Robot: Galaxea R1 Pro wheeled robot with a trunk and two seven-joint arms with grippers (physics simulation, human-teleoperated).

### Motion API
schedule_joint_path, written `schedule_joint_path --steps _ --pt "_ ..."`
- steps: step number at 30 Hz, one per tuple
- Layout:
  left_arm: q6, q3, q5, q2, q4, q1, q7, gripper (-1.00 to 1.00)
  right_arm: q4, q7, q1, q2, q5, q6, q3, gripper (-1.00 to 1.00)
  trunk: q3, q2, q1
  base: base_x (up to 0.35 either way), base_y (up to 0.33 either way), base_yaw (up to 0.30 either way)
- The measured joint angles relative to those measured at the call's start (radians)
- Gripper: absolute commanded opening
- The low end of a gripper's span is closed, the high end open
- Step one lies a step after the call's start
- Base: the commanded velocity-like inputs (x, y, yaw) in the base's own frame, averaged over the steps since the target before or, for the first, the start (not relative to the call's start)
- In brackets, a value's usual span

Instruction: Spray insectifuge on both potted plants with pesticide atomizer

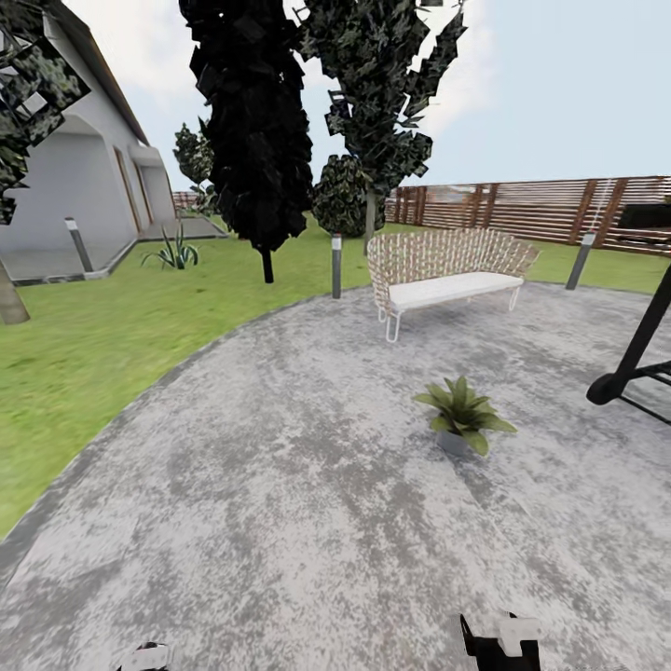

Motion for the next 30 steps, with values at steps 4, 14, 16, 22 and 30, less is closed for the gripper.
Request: schedule_joint_path --steps 4,14,16,22,30 --pt "0.000 0.000 0.000 0.000 0.000 0.000 0.000 -1.00 0.000 0.000 0.000 0.000 0.000 0.000 0.000 1.00 0.015 0.001 -0.002 0.000 0.000 -0.275" --pt "0.000 0.000 0.000 0.000 0.000 0.000 0.000 -1.00 0.000 0.000 0.000 0.000 0.000 0.000 0.000 1.00 0.044 0.056 -0.033 0.000 0.000 -0.275" --pt "0.000 0.000 0.000 0.000 0.000 0.000 0.000 -1.00 0.000 0.000 0.000 0.000 0.000 0.000 0.000 1.00 0.050 0.070 -0.040 0.000 0.000 -0.275" --pt "0.000 0.000 0.000 0.000 0.000 0.000 0.000 -1.00 0.001 0.000 0.000 0.000 0.000 0.000 0.000 1.00 0.066 0.112 -0.063 0.000 0.000 -0.275" --pt "0.000 0.000 0.000 0.000 0.000 0.000 0.000 -1.00 0.000 0.000 0.000 0.001 -0.001 0.000 0.000 1.00 0.074 0.141 -0.079 0.000 0.000 -0.275"
